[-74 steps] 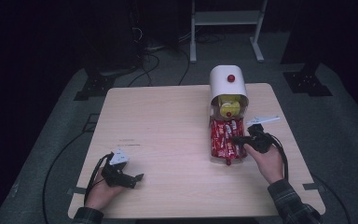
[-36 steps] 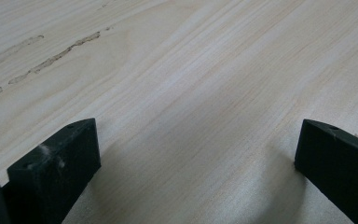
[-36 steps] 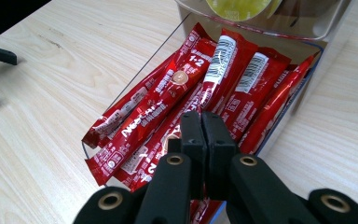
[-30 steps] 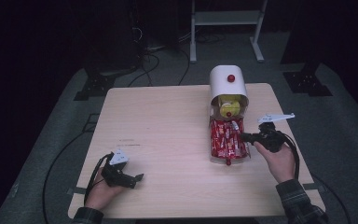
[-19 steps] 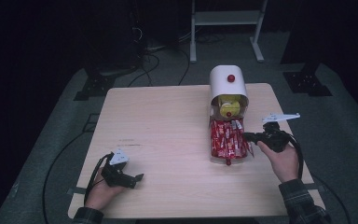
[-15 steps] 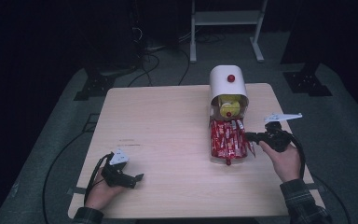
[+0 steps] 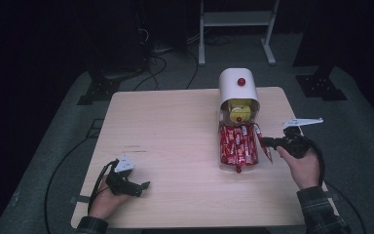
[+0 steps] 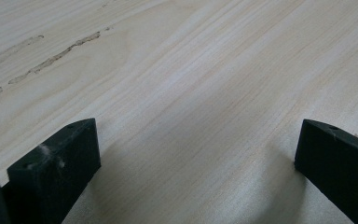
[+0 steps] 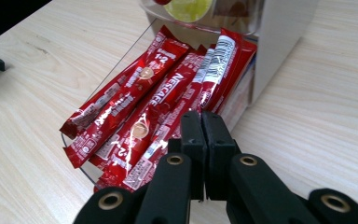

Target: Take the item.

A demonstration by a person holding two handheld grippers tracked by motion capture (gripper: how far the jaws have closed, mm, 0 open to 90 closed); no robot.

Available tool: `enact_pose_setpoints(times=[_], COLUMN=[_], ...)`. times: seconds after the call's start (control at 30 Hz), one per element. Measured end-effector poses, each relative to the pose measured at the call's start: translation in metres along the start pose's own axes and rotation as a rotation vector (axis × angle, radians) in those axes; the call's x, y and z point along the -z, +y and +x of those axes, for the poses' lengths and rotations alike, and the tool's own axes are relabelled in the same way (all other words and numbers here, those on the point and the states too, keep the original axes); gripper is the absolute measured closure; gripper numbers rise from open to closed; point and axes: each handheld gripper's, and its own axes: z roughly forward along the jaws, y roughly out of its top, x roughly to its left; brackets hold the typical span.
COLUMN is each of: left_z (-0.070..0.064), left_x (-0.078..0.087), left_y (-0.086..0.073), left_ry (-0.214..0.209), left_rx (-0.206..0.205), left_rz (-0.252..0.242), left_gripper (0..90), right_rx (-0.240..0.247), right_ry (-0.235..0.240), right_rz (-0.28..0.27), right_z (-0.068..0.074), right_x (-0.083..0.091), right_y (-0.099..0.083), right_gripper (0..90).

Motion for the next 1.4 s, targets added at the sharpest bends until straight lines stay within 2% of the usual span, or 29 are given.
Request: enact_pose_setpoints(times=[0.37,0.8,1.1,1.4], left_z=[0.000,0.000,0.000,0.000], left_x=[0.000,0.000,0.000,0.000], left_y=[0.000,0.000,0.000,0.000], left_ry=[0.000,0.000,0.000,0.000], left_rx=[0.000,0.000,0.000,0.000], left_rz=[0.000,0.000,0.000,0.000], left_gripper=[0.0,0.0,0.0,0.0], right_rx=[-0.007,-0.034,-0.039,-0.031], right_ry=[-0.035,-0.068,-0.061,-0.074], right_rz=[-0.007,0.000,0.021,0.052], right_z=[-0.011,-0.028,-0.038,-0.041], right_x=[0.006,0.003,-0.005,-0.017], right_y=[-0.003,-0.011,-0.017,-0.020], right_gripper=[87.9,87.8,87.8,87.8])
